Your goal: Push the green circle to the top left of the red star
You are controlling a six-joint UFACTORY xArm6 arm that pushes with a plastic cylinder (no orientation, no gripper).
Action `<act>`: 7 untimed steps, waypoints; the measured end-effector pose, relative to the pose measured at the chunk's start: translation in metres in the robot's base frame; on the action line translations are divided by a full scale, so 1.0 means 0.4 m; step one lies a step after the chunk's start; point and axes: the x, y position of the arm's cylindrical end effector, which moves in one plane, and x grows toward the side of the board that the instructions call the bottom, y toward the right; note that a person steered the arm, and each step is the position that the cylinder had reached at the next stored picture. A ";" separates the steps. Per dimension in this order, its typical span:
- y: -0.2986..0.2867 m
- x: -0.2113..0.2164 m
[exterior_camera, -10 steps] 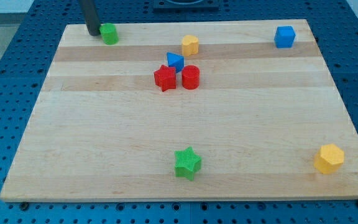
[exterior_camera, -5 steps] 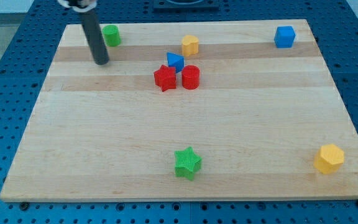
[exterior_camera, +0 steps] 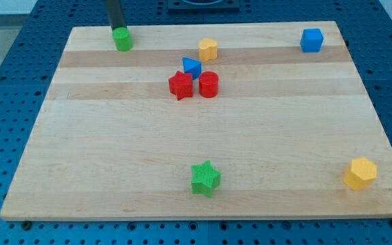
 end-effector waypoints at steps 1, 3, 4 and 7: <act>0.055 0.075; 0.160 0.228; 0.160 0.125; -0.066 0.149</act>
